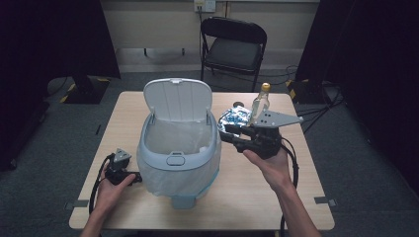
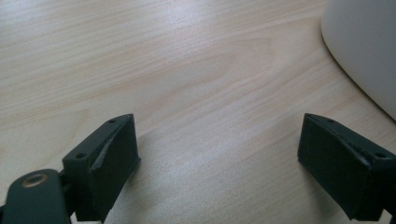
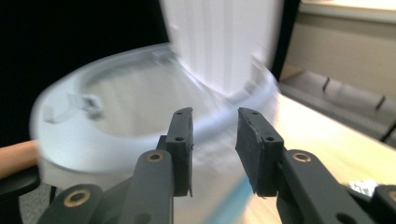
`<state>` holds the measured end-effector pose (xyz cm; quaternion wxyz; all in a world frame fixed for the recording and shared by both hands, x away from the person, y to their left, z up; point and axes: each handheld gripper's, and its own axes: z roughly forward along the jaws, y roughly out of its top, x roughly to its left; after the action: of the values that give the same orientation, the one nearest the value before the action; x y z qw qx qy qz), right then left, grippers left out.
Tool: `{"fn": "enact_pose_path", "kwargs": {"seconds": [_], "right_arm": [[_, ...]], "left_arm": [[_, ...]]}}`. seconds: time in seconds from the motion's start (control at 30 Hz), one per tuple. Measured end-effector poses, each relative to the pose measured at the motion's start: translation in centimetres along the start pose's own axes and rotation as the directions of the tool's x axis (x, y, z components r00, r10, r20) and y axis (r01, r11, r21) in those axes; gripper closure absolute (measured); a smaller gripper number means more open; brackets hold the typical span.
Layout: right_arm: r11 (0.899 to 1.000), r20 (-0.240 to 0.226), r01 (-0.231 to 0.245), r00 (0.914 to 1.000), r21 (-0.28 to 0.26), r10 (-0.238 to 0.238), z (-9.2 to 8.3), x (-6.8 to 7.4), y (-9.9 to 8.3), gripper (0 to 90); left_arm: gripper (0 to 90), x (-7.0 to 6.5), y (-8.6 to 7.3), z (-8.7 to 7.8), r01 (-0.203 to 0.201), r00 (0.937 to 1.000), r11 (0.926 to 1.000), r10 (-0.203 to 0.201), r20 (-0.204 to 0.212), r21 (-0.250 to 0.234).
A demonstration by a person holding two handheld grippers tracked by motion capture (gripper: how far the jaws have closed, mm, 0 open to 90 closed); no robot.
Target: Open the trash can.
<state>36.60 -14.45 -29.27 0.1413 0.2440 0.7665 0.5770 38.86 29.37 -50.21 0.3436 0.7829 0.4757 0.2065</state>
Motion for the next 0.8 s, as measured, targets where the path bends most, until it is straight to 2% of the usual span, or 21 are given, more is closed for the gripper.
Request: {"fn": "enact_pose_path", "kwargs": {"seconds": [0.13,0.27,0.4,0.5,0.53,0.63,0.7,0.73,0.8], "right_arm": [[0.997,0.057,-0.067,0.9963,0.034,0.065,0.6,-2.5,-2.3,65.4],[0.992,0.111,-0.100,0.9896,0.075,0.092,1.5,-4.3,-4.2,61.9],[0.983,0.191,-0.137,0.9751,0.121,0.112,2.6,-6.4,-6.3,57.9],[0.972,0.250,-0.163,0.9611,0.171,0.117,3.6,-8.0,-8.0,54.4],[0.965,0.264,-0.182,0.9560,0.187,0.129,4.1,-8.6,-8.6,53.0],[0.949,0.299,-0.203,0.9458,0.242,0.126,5.6,-10.1,-10.0,46.3],[0.939,0.294,-0.234,0.9429,0.252,0.156,6.7,-11.3,-11.1,41.8],[0.935,0.302,-0.248,0.9386,0.255,0.166,7.3,-12.0,-11.8,40.5],[0.932,0.309,-0.242,0.9385,0.272,0.153,8.2,-12.7,-12.6,39.6]], "left_arm": [[11.7,0.0,0.0,0.0,0.002,1.0000,1.0000,-0.002,0.001,0.000],[11.7,0.0,0.0,0.0,0.000,1.0000,1.0000,0.000,-0.001,0.000],[11.7,0.0,0.0,0.0,0.002,1.0000,1.0000,-0.002,-0.001,0.000],[11.7,0.0,0.0,0.0,0.000,1.0000,1.0000,0.000,-0.002,0.000],[11.7,0.0,0.0,0.0,0.000,1.0000,1.0000,0.000,-0.002,0.000],[11.7,0.0,0.0,0.0,-0.001,1.0000,1.0000,0.001,-0.001,0.001],[11.7,0.0,0.0,0.0,-0.002,1.0000,1.0000,0.002,-0.004,-0.001],[11.7,0.0,0.0,0.0,-0.002,1.0000,1.0000,0.002,-0.005,-0.001],[11.7,0.0,0.0,0.0,-0.002,1.0000,1.0000,0.002,-0.006,-0.001]]}}
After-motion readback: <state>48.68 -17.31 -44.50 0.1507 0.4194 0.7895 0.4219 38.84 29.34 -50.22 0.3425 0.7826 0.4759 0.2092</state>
